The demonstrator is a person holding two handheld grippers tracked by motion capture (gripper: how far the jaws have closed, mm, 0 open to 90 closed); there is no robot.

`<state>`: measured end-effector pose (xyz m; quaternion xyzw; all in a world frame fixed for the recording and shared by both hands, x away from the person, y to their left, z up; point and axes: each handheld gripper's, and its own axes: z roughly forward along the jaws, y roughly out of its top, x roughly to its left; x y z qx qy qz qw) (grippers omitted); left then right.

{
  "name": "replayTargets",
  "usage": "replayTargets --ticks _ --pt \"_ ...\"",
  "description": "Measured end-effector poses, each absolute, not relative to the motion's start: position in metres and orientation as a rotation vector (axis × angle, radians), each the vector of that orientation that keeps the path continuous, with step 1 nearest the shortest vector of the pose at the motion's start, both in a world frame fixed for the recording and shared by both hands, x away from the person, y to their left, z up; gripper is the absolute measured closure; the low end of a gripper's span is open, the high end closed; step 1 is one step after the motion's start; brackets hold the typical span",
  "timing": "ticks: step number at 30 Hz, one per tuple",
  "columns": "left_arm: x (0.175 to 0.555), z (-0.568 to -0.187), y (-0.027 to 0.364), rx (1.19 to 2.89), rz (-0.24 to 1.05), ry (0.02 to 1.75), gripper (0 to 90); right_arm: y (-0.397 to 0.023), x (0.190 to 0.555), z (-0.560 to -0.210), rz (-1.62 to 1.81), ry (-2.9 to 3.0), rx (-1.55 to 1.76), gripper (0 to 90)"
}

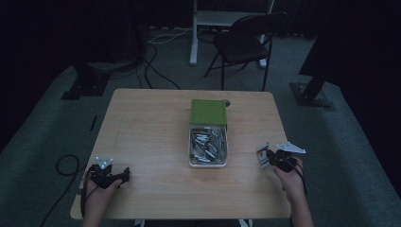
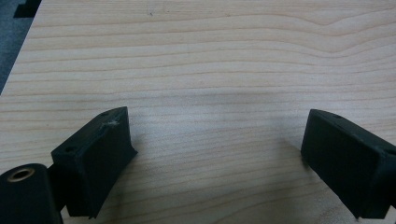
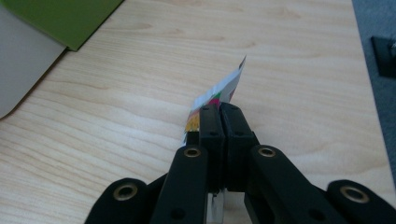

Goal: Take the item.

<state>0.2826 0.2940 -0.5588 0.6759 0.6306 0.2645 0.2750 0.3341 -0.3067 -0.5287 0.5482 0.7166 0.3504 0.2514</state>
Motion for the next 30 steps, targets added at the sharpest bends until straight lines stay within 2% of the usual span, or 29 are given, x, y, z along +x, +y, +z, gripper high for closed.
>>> replayTargets --ticks 6,15,16,19,21,30 --pt "0.283 -0.559 0.294 1.817 0.711 1.695 9.4 -0.316 0.334 -0.543 0.950 1.950 1.549 87.1" --pt "0.283 -0.559 0.294 1.817 0.711 1.695 9.4 -0.326 0.335 -0.548 0.938 1.952 1.577 79.1" --pt "0.283 -0.559 0.294 1.817 0.711 1.695 9.4 -0.328 0.334 -0.548 0.930 1.961 1.572 72.9" --pt "0.283 -0.559 0.294 1.816 0.710 1.693 9.5 -0.332 0.333 -0.549 0.914 1.981 1.557 67.0" --pt "0.283 -0.559 0.294 1.820 0.708 1.689 9.5 -0.335 0.332 -0.549 0.920 1.976 1.552 59.8" --pt "0.283 -0.559 0.294 1.819 0.708 1.689 9.5 -0.338 0.327 -0.545 0.961 1.998 1.555 41.2"
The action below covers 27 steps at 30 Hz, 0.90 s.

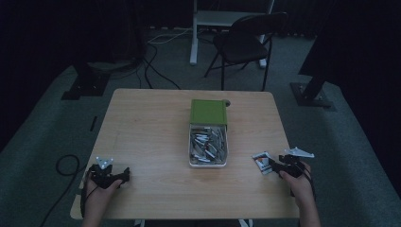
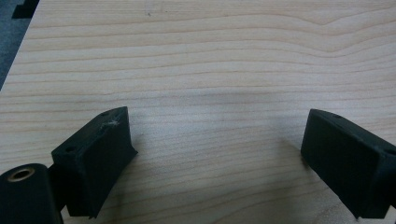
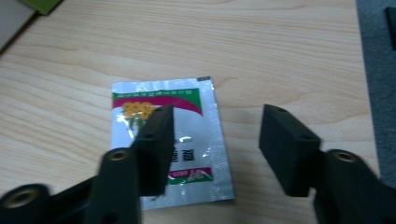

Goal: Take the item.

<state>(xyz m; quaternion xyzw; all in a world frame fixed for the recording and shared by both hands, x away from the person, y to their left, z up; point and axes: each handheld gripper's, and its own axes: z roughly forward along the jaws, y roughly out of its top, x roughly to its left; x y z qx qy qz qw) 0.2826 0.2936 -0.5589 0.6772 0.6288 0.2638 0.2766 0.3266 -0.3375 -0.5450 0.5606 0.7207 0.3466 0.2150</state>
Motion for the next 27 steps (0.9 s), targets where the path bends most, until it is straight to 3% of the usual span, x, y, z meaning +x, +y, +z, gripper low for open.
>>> replayTargets --ticks 9,27 --pt "0.283 -0.559 0.294 1.818 0.709 1.689 9.5 -0.328 0.323 -0.541 1.040 2.052 1.500 33.0" --pt "0.283 -0.559 0.293 1.816 0.709 1.690 9.5 -0.295 0.319 -0.542 1.157 2.216 1.276 30.7"
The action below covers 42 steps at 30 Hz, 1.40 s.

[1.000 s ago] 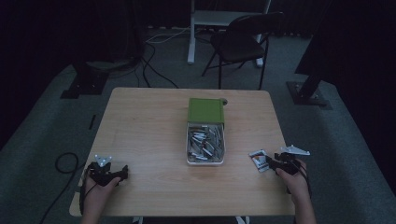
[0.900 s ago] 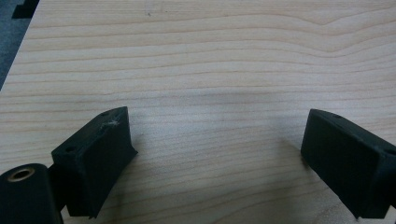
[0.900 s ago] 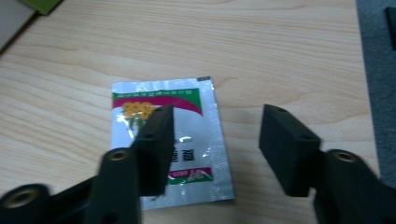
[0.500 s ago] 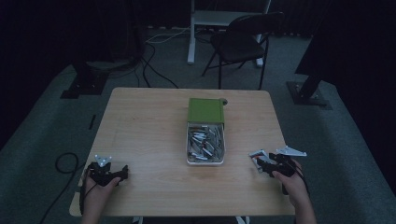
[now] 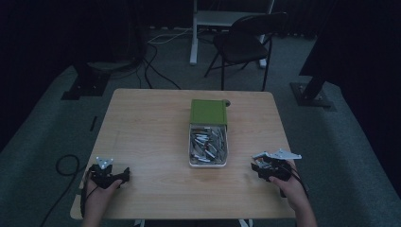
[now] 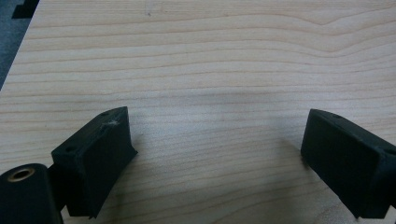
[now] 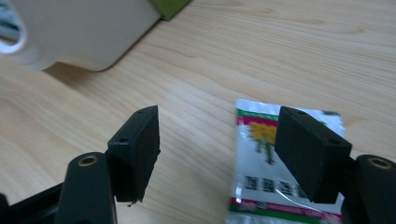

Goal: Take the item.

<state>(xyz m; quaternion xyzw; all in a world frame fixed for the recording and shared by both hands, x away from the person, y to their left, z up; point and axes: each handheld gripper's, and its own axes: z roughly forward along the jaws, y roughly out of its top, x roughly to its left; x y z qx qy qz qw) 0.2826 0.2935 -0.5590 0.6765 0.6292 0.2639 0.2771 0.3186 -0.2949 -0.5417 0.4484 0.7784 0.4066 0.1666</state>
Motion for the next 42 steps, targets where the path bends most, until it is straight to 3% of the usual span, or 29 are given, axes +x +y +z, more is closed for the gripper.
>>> replayTargets --ticks 42 --pt "0.283 -0.559 0.294 1.820 0.707 1.685 9.5 -0.243 0.292 -0.558 1.138 2.429 0.975 14.0"
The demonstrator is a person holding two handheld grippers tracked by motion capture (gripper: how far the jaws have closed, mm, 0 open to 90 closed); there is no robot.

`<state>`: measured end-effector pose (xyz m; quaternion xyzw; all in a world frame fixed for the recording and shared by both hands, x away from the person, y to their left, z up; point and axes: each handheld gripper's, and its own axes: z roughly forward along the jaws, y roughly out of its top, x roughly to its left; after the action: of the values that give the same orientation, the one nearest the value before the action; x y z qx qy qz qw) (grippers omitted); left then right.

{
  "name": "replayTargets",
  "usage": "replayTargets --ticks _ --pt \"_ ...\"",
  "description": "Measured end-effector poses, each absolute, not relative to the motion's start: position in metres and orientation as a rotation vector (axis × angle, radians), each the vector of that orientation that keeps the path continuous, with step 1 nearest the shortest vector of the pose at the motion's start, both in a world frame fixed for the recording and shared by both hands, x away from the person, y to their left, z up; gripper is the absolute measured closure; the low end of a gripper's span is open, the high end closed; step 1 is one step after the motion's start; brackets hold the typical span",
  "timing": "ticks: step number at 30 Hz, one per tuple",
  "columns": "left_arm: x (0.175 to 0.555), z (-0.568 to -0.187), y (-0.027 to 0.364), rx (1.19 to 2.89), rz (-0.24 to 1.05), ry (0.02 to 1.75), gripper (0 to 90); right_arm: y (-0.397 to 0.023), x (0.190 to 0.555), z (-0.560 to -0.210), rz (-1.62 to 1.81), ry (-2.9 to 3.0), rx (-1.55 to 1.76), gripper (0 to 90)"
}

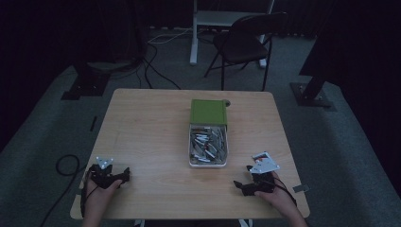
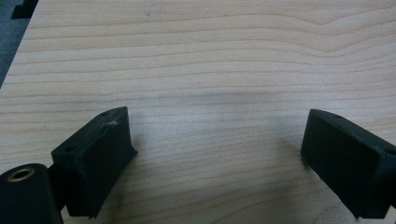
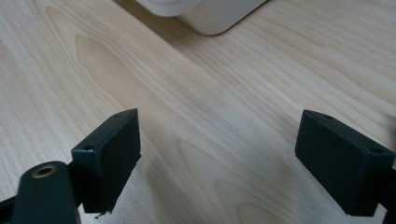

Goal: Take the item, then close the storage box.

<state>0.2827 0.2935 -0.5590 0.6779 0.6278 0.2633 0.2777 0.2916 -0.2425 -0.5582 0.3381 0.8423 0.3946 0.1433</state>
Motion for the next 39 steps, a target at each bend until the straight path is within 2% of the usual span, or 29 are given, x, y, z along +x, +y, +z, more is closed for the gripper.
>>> replayTargets --ticks 31,37,39 --pt "0.285 -0.559 0.292 1.856 0.689 1.640 9.4 -0.238 0.292 -0.564 1.074 2.497 0.916 12.2" --pt "0.285 -0.559 0.282 1.924 0.649 1.540 9.6 -0.238 0.293 -0.564 1.079 2.491 0.916 14.0" --pt "0.285 -0.558 0.271 1.958 0.604 1.460 9.5 -0.237 0.294 -0.564 1.097 2.483 0.940 14.0"
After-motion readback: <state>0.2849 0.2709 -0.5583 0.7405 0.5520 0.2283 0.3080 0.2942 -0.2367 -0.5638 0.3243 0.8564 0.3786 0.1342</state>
